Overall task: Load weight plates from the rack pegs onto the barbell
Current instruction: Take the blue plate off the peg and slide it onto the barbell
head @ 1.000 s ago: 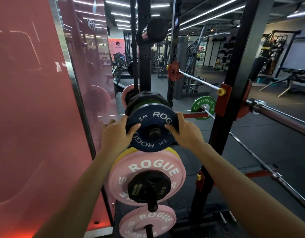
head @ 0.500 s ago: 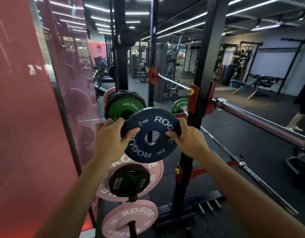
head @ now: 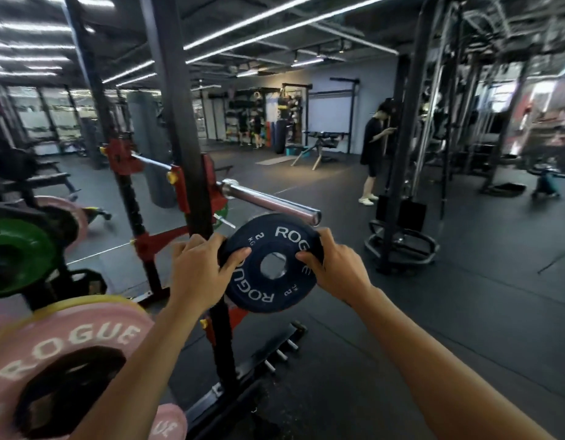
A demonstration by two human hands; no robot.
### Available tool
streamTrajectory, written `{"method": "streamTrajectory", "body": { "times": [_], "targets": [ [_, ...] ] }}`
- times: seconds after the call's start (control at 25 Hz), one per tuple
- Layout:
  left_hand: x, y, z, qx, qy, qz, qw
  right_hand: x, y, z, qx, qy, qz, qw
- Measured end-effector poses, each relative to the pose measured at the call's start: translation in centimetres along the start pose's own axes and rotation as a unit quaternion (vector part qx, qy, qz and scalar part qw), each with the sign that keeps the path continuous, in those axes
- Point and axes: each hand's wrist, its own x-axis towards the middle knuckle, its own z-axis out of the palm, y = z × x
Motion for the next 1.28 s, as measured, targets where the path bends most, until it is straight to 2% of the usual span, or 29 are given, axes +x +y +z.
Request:
{"method": "streamTrajectory", "body": {
  "times": [0.24,0.56,0.76,1.04,1.16,1.28],
  "targets": [
    [5.0,5.3,9.0,-0.042,-0.016,0.021,0.999,2.3,9.1,-1.1,-0.021,0.038,0.065,0.997],
    [12.1,6.6,18.2,-0.055,-0.018,-0.006,0.998,11.0,17.9,1.3,-0.024,0.020,0.054,0.998],
    [13.4,6.8,21.5,-0.022,0.001,-0.030,0.999,15.0,21.9,4.1,0.006,-0.004,0.003,1.000],
    [12.1,8.9,22.1,0.105,0.072,-0.091,0.988,19.4,24.7,7.3,0.110,-0.054,-0.115,0.986],
    [11.3,8.9,22.4,0.164,0.072,-0.136,0.974,21.2,24.8,8.5,0.146,-0.031,-0.165,0.975],
    [11.0,8.8,23.2,0.194,0.061,-0.203,0.958,23.3,24.2,9.1,0.151,-0.039,-0.188,0.970]
  ]
}}
